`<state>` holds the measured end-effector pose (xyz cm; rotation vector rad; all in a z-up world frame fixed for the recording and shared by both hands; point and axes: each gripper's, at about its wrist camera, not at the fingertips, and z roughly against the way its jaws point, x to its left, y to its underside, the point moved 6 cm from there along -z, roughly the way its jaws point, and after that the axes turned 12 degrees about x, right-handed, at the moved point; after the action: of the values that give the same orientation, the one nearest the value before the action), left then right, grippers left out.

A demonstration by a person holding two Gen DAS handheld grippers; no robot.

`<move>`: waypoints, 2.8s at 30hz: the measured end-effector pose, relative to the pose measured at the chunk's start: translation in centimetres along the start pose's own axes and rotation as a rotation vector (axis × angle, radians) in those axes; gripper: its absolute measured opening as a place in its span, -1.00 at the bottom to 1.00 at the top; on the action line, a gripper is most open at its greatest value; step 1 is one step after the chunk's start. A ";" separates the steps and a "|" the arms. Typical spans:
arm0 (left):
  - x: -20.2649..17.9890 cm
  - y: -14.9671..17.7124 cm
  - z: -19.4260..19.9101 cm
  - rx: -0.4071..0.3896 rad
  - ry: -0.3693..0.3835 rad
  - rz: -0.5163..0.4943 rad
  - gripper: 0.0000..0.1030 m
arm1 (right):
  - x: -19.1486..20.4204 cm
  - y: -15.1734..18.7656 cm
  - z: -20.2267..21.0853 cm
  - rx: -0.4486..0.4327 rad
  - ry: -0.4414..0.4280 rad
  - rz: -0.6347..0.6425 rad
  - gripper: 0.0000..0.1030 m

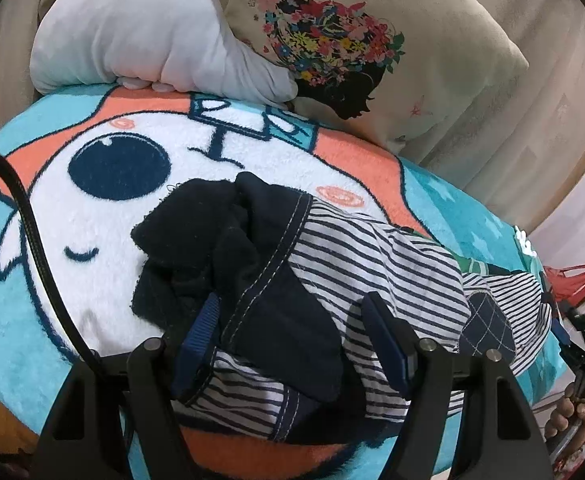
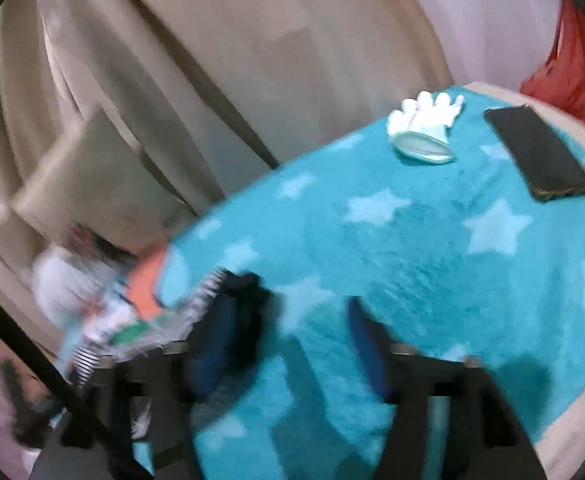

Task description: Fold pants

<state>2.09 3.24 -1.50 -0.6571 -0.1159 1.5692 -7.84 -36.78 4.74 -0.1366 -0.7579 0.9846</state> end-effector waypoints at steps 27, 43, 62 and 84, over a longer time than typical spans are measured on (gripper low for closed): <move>-1.5 -2.6 1.8 -0.073 -0.015 0.043 0.41 | 1.3 -1.7 -5.5 0.032 0.119 0.058 -0.10; 1.0 0.8 3.2 0.001 -0.025 0.072 0.31 | 19.6 3.2 -10.2 0.215 -0.239 0.351 -0.03; -2.2 0.7 3.2 -0.015 0.018 0.004 0.32 | 3.3 -2.6 -4.6 0.014 0.083 0.002 -0.21; -30.2 -4.7 -13.8 0.440 0.334 -0.432 0.51 | 1.6 -0.6 -4.3 0.078 -0.043 0.016 0.30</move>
<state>11.71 -28.91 -0.69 -0.4937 0.3121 1.0066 -4.18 -34.85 2.69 -0.0540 -0.7583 1.0330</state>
